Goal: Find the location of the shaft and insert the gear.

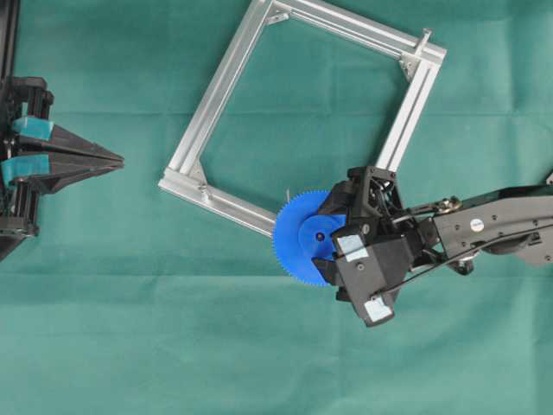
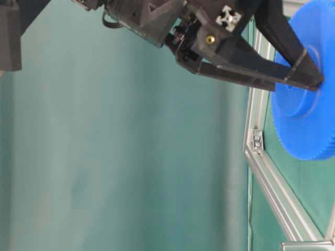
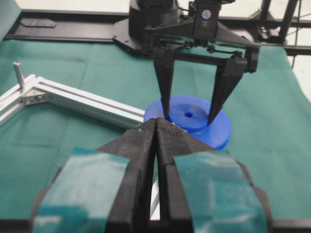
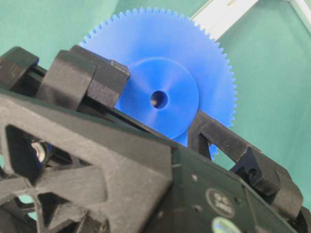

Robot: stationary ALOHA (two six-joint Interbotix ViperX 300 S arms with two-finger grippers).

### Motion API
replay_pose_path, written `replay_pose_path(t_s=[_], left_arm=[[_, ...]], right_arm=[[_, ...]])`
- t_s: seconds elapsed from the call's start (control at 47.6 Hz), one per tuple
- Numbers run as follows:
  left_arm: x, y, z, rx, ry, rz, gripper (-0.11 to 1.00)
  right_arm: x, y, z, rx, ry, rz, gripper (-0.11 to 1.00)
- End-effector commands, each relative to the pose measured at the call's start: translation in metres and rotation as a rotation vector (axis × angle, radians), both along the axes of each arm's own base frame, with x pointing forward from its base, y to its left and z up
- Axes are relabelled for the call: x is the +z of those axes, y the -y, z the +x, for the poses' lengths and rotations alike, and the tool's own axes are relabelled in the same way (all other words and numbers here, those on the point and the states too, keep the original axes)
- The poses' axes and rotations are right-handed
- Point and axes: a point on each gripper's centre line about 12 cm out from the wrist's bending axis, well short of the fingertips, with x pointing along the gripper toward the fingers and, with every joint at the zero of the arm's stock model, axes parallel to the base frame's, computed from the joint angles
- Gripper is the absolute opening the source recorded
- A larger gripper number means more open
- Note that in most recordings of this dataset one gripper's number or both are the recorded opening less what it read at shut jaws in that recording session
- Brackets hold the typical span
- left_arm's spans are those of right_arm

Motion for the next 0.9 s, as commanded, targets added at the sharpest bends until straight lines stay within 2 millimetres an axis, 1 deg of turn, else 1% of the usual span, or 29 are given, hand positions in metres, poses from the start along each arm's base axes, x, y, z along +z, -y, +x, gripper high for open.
replay_pose_path(t_s=[0.0,0.21,0.483,0.672,0.882], left_arm=[[0.004,0.000,0.002,0.000,0.009,0.000,0.01],[0.004,0.000,0.002,0.000,0.009,0.000,0.01],[0.004,0.000,0.002,0.000,0.009,-0.001,0.01],[0.004,0.000,0.002,0.000,0.009,0.000,0.01],[0.003,0.000,0.002,0.002,0.008,0.000,0.01]], right_arm=[[0.014,-0.002,-0.002,0.003,0.032,0.011,0.69],[0.018,-0.001,-0.002,0.004,0.042,0.009,0.69],[0.022,0.007,0.002,-0.019,0.054,0.010,0.69],[0.026,0.006,0.005,-0.018,0.067,0.013,0.69],[0.026,0.005,0.009,-0.018,0.070,0.015,0.69]])
